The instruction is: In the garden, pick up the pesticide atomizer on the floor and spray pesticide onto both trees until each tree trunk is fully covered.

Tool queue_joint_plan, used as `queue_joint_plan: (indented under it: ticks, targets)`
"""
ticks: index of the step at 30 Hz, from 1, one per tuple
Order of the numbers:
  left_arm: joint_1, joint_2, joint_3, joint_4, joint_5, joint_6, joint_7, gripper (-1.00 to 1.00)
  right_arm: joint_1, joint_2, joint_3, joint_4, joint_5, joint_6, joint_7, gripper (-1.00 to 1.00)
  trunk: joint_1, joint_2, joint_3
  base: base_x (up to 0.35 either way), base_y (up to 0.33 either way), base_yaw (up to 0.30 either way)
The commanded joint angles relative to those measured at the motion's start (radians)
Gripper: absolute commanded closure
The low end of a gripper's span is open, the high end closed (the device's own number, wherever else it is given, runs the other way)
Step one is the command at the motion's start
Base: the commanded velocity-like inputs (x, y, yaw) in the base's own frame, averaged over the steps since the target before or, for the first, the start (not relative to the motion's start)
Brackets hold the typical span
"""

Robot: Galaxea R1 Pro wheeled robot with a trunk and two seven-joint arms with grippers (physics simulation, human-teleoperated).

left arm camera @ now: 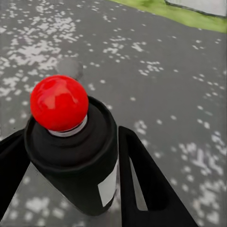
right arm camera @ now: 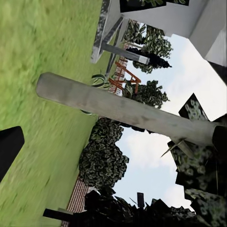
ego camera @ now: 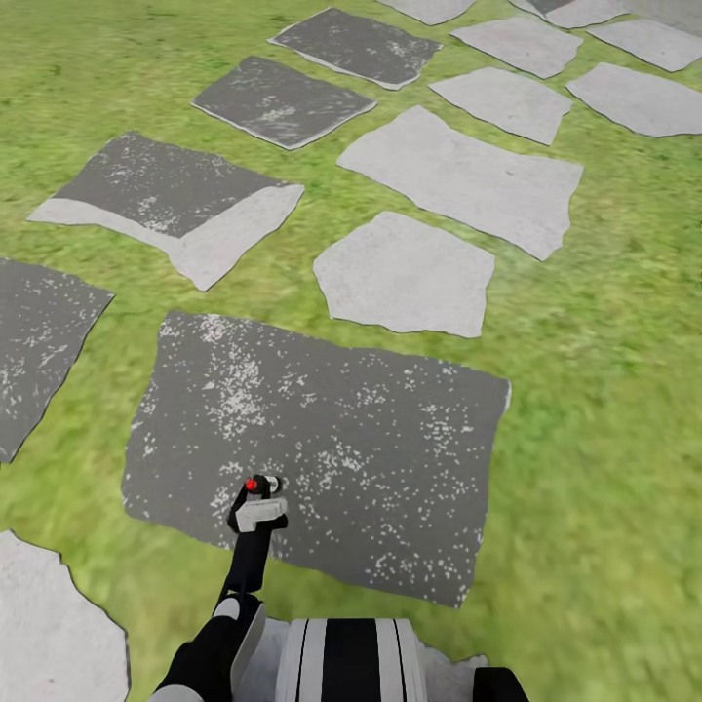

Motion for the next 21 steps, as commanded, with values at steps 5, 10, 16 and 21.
queue_joint_plan:
  ticks: [5,10,16,21]
  targets:
    - [0.0,-0.001,0.005,-0.013,-0.008,-0.003,0.001,1.0,-0.005,-0.028,-0.022,0.029,0.002,-0.002,-0.004,-1.0,0.0,0.0,0.0,0.0,0.0,0.0]
    - [0.0,-0.001,0.005,-0.013,-0.008,-0.003,0.001,1.0,-0.005,-0.034,-0.022,0.057,0.002,-0.002,-0.004,-1.0,0.0,0.0,0.0,0.0,0.0,0.0]
    - [0.01,-0.001,0.003,-0.005,-0.007,-0.003,0.001,1.0,-0.01,-0.031,-0.009,0.057,-0.009,-0.01,-0.01,-1.0,-0.001,0.0,0.007,0.0,0.0,0.0]
    - [0.021,-0.001,0.002,0.002,-0.007,-0.003,0.001,1.0,-0.014,-0.029,0.002,0.029,-0.023,-0.017,-0.038,-1.0,-0.003,0.001,0.027,0.0,0.0,0.0]
